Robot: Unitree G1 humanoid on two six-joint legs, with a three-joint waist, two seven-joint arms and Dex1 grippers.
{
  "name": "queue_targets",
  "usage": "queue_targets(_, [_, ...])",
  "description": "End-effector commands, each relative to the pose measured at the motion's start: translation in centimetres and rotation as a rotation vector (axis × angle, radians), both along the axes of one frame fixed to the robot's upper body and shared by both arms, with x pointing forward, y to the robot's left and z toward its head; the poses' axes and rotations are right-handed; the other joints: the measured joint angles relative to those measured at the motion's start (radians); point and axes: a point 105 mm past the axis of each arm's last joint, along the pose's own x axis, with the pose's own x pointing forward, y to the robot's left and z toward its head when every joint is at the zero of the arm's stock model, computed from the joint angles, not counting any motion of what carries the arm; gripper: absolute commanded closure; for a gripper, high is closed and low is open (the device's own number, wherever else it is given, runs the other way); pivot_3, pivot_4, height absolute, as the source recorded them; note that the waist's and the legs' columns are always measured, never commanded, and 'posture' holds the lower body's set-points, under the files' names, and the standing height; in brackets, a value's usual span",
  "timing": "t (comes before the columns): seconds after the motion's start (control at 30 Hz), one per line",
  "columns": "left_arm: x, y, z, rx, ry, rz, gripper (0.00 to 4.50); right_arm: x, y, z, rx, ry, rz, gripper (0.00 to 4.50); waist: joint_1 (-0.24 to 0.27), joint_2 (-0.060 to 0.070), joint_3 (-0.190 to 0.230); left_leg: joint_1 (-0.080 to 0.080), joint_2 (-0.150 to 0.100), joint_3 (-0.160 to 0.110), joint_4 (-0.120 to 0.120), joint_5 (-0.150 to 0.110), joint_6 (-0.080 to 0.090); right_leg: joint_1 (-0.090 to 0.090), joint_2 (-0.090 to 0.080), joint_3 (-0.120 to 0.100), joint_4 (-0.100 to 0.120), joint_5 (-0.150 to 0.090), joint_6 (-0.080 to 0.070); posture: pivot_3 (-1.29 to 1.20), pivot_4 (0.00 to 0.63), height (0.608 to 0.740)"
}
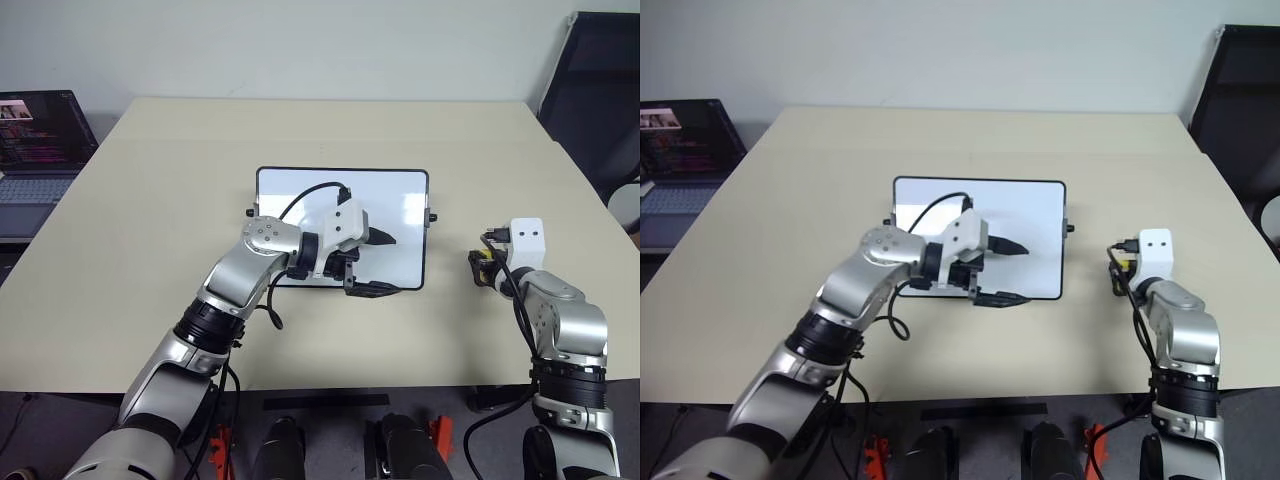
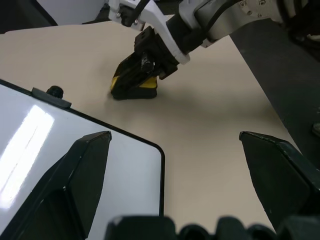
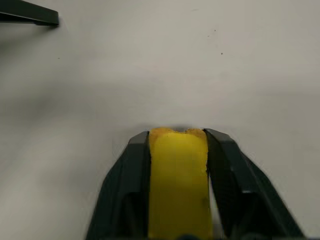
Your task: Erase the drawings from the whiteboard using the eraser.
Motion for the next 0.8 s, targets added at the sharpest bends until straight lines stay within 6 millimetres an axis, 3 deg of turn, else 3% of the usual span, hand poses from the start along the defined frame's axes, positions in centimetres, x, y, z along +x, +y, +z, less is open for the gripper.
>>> queue_targets(0.03, [-0.4, -0.3, 1.3, -0.015, -0.054, -0.03, 0.0, 0.6, -0.7, 1.8, -0.006, -0.081, -0.023, 1.53, 0.0, 0.0, 0.0, 0.0, 0.0, 0.0, 0.0, 0.0, 0.0, 0.0, 0.0, 0.0, 0.0, 0.0, 0.0, 0.0, 0.15, 0.74])
queue_targets(0.17, [-0.4, 0.2, 1.1, -0.016, -0.048, -0.013, 0.0, 0.9, -0.8, 2.5, 0.011, -0.125, -0.032, 0.09, -0.001, 0.0, 0.0, 0.0, 0.0, 0.0, 0.0, 0.0, 0.0, 0.0, 0.0, 0.0, 0.0, 0.0, 0.0, 0.0, 0.15, 0.74])
queue_targets(0.3, [-0.3, 0.9, 0.8, -0.024, -0.048, 0.033, 0.0, 0.7, -0.5, 3.9, 0.007, -0.186, -0.026, 0.04, -0.001, 0.001, 0.0, 0.0, 0.0, 0.0, 0.0, 0.0, 0.0, 0.0, 0.0, 0.0, 0.0, 0.0, 0.0, 0.0, 0.15, 0.74])
queue_targets(0.4, [0.2, 3.8, 1.1, -0.075, -0.055, 0.181, 0.0, -0.6, 0.9, 6.8, 0.019, -0.314, 0.025, 0.04, -0.004, 0.004, 0.002, 0.0, 0.0, 0.0, 0.0, 0.0, 0.0, 0.0, 0.0, 0.001, 0.0, 0.0, 0.0, 0.0, 0.15, 0.74])
queue_targets(0.47, [-0.1, 6.2, 1.5, -0.138, -0.041, 0.296, 0.0, -2.1, 1.6, 7.5, 0.018, -0.366, 0.052, 0.04, -0.006, 0.004, 0.002, 0.0, 0.0, -0.001, -0.001, 0.0, 0.0, -0.001, 0.0, 0.001, 0.001, 0.0, 0.0, 0.0, 0.15, 0.74])
queue_targets(0.53, [-0.8, 8.9, 1.7, -0.227, -0.008, 0.438, 0.0, -3.5, 2.1, 7.4, 0.03, -0.414, 0.052, 0.04, -0.007, 0.004, 0.002, 0.0, 0.0, -0.002, -0.002, 0.0, 0.0, -0.001, 0.0, 0.0, 0.001, -0.001, 0.0, 0.0, 0.15, 0.74])
queue_targets(0.6, [-1.2, 10.2, 1.7, -0.271, 0.001, 0.541, 0.0, -4.2, 1.9, 6.9, 0.013, -0.432, 0.036, 0.04, -0.001, 0.004, 0.002, 0.0, 0.001, -0.002, -0.002, 0.0, 0.0, 0.001, 0.0, -0.001, 0.0, -0.002, 0.0, 0.0, 0.15, 0.74])
queue_targets(0.67, [-1.2, 13.6, 1.5, -0.372, -0.027, 0.781, 0.0, -5.1, 2.4, 5.5, -0.058, -0.49, 0.052, 0.04, 0.006, 0.004, 0.002, 0.0, -0.001, -0.002, -0.001, 0.0, 0.0, 0.001, -0.001, -0.001, 0.0, -0.002, 0.0, 0.0, 0.15, 0.74])
queue_targets(0.8, [-1.9, 17.2, 1.0, -0.476, -0.092, 1.082, 0.0, -6.4, 3.0, 4.0, -0.048, -0.535, 0.086, 0.04, 0.012, 0.003, 0.002, 0.003, -0.001, -0.002, 0.001, 0.0, 0.0, 0.006, -0.003, -0.001, -0.003, -0.002, 0.001, 0.0, 0.15, 0.74])
